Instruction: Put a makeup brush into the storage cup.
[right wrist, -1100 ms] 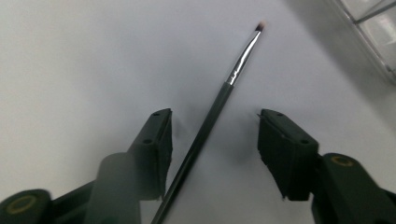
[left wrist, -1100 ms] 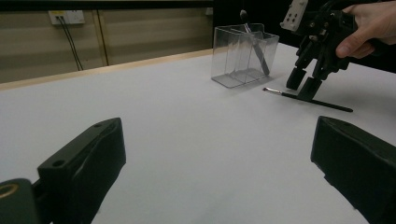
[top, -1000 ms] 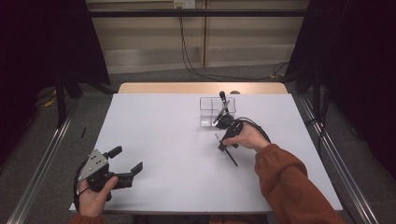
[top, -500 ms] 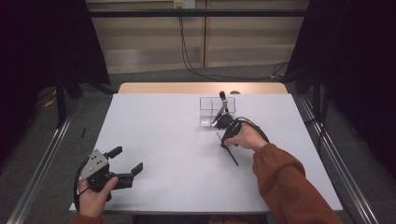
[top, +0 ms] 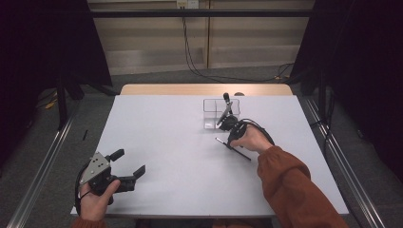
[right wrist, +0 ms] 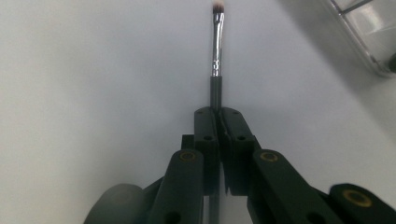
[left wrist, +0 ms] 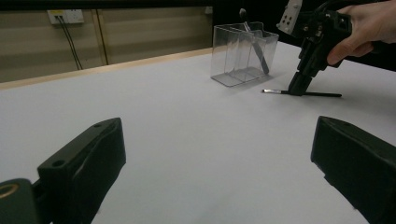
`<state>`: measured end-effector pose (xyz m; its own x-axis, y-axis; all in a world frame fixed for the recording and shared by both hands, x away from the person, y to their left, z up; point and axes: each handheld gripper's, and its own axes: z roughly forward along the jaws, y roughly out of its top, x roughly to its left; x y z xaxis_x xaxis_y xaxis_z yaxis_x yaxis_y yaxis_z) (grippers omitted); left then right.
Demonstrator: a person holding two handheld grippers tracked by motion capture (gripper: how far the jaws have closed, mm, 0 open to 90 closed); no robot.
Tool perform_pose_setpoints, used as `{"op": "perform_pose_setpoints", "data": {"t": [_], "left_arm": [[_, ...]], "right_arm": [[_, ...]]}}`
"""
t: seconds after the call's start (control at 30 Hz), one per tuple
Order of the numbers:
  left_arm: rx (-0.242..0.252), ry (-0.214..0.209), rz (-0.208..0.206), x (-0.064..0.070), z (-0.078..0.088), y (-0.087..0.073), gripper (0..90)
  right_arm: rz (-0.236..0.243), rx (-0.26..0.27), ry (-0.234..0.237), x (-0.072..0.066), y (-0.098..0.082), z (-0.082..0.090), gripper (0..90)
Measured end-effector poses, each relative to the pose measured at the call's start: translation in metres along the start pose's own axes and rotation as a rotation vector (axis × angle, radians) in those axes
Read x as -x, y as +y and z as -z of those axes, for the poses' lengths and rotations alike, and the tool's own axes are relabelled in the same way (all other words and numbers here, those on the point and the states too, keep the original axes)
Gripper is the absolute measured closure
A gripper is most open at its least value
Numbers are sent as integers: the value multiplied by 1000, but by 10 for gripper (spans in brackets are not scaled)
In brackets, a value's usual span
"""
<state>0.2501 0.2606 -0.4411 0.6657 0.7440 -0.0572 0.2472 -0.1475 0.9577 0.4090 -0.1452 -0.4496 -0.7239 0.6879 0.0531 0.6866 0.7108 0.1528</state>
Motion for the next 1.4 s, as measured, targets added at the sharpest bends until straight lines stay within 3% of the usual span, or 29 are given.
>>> {"op": "perform_pose_setpoints", "data": {"t": [0.23, 0.53, 0.7, 0.97, 1.07, 1.4], "left_arm": [[-2, -2, -1, 0, 0, 0, 31], [-2, 0, 4, 0, 0, 0, 31], [-5, 2, 4, -1, 0, 0, 31], [-6, 3, 11, -1, 0, 0, 31], [-6, 3, 11, -1, 0, 0, 31], [-6, 2, 7, -1, 0, 0, 31]], "right_arm": [[0, 14, 13, 1, -2, 1, 863], [-1, 75, 43, 3, -10, 8, 863], [23, 123, 66, 4, -15, 14, 863], [10, 208, 68, 7, -26, 24, 863], [25, 236, 73, 5, -30, 26, 863], [-11, 348, 86, 5, -42, 37, 863]]}}
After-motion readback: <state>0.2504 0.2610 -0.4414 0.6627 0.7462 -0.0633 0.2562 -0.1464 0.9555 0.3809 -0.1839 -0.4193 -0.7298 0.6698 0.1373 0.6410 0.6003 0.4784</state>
